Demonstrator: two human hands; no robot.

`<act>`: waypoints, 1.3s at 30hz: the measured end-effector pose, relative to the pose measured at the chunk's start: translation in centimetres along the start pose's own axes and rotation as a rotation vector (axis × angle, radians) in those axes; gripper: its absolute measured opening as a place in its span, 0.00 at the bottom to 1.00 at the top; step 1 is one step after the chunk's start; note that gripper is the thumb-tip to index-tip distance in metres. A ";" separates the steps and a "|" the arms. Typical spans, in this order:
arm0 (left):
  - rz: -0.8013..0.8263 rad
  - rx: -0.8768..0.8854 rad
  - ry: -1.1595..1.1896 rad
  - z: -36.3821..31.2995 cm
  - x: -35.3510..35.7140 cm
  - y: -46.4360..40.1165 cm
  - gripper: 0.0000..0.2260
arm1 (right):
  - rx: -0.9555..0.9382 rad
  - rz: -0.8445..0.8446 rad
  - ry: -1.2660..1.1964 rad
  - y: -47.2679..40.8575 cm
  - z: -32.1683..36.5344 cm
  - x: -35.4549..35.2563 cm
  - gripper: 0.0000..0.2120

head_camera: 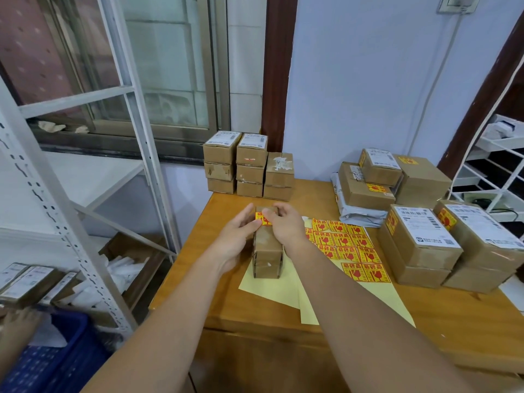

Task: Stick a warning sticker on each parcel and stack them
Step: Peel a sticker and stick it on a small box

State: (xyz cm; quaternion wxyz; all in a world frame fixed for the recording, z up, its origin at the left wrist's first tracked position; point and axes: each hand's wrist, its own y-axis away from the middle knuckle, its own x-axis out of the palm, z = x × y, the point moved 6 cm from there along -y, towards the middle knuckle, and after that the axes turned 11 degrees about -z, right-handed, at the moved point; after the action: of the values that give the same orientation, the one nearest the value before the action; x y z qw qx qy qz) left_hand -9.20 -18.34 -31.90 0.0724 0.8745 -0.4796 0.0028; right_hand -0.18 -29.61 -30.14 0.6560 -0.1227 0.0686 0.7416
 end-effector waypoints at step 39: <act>-0.170 0.061 -0.107 -0.4 1.5 0.3 0.24 | 0.069 0.332 -0.041 1.0 -1.9 -1.4 0.31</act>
State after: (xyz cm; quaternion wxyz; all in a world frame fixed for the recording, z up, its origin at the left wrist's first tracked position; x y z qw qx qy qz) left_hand -8.60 -19.70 -31.39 0.0198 0.9128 -0.4064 -0.0354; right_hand -0.80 -31.57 -31.68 0.5294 -0.0719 0.1001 0.8393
